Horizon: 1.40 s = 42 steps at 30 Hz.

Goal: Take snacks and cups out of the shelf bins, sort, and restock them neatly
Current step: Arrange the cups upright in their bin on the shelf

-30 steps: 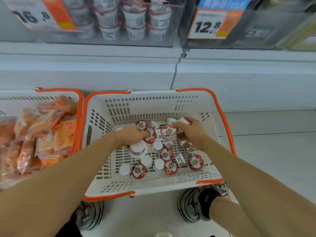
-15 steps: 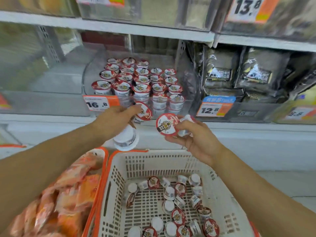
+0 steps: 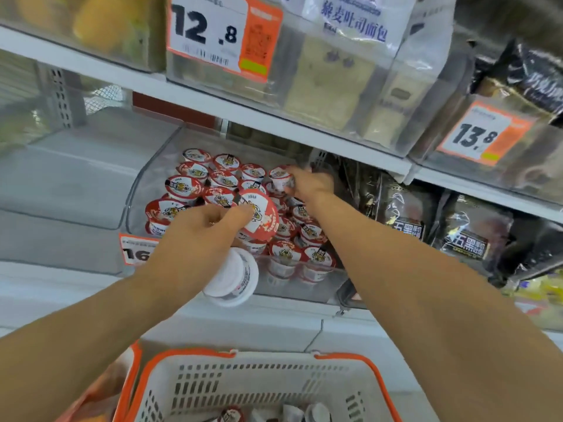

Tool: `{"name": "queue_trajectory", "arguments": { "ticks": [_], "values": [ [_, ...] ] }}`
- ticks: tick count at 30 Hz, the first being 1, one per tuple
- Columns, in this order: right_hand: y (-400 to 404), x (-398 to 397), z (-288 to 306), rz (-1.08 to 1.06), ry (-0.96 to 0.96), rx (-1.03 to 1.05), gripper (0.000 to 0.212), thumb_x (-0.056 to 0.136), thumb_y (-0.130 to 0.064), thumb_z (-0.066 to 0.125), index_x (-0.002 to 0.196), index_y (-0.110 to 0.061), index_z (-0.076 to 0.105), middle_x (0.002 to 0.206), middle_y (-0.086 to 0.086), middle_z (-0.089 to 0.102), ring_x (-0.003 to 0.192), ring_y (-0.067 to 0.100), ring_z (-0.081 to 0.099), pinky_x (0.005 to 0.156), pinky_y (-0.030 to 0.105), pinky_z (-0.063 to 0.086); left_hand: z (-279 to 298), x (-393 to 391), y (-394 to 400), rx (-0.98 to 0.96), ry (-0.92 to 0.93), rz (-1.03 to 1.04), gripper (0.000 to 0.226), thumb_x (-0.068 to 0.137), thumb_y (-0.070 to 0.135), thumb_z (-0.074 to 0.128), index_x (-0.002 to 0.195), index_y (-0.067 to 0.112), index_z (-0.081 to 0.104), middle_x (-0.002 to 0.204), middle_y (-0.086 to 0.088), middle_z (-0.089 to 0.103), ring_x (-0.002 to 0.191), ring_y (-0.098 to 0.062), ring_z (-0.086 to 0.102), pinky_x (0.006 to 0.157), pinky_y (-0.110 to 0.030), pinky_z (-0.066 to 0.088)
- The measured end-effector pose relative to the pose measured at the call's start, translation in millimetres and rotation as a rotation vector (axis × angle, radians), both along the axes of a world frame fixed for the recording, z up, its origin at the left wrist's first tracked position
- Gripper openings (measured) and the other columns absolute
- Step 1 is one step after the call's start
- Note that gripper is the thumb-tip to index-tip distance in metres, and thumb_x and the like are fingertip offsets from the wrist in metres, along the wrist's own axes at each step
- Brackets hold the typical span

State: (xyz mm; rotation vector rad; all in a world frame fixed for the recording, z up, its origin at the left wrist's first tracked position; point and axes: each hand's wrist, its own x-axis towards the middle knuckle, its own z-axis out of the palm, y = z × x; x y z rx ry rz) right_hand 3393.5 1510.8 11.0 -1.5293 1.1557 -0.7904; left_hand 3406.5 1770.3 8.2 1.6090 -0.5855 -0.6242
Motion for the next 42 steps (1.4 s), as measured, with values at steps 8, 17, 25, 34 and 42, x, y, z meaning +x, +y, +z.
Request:
{"name": "queue_trajectory", "arguments": {
  "ticks": [8, 17, 25, 34, 42],
  "values": [
    [-47, 13, -7, 0.252, 0.825, -0.627, 0.076, 0.093, -0.059, 0.057, 0.143, -0.004, 0.043, 0.142, 0.018, 0.053, 0.126, 0.034, 0.054, 0.102, 0.037, 0.046, 10, 47, -48, -0.013, -0.135, -0.003, 0.028, 0.093, 0.049, 0.054, 0.088, 0.022, 0.054, 0.085, -0.006, 0.047, 0.073, -0.019, 0.044, 0.057, -0.024, 0.033],
    [-55, 0, 3, 0.402, 0.975, -0.891, 0.03, 0.089, -0.041, 0.072, 0.086, -0.013, 0.061, 0.09, 0.005, 0.062, 0.083, 0.02, 0.06, 0.075, 0.032, 0.049, 3, 63, -69, -0.057, 0.014, 0.005, 0.031, 0.092, 0.047, 0.059, 0.091, 0.017, 0.049, 0.087, -0.013, 0.044, 0.065, -0.02, 0.04, 0.058, -0.03, 0.031],
    [-3, -36, 33, 0.565, 0.584, -0.72, 0.049, 0.085, 0.0, 0.067, 0.127, -0.021, 0.054, 0.128, 0.001, 0.058, 0.11, 0.02, 0.062, 0.089, 0.036, 0.058, 6, 66, -73, -0.003, -0.119, -0.057, 0.031, 0.093, 0.049, 0.058, 0.09, 0.019, 0.048, 0.087, -0.008, 0.046, 0.058, -0.012, 0.04, 0.054, -0.024, 0.032],
    [61, -87, 31, 0.781, 0.152, -0.336, 0.061, 0.071, -0.006, 0.087, 0.126, -0.021, 0.062, 0.121, 0.0, 0.07, 0.103, 0.024, 0.072, 0.089, 0.039, 0.059, 13, 47, -80, 0.073, -0.163, -0.291, 0.058, 0.091, 0.059, 0.057, 0.054, 0.021, 0.033, 0.043, 0.008, 0.027, 0.043, -0.012, 0.031, 0.045, -0.024, 0.023],
    [3, -72, 39, 0.584, 0.935, -0.854, 0.081, 0.074, -0.051, 0.081, 0.141, -0.022, 0.047, 0.128, 0.0, 0.063, 0.119, 0.019, 0.058, 0.1, 0.033, 0.049, -21, 75, -107, 0.281, 0.004, -0.304, 0.034, 0.06, 0.043, 0.063, 0.072, 0.011, 0.063, 0.087, -0.004, 0.062, 0.063, -0.013, 0.051, 0.047, -0.019, 0.038]
  ]
}}
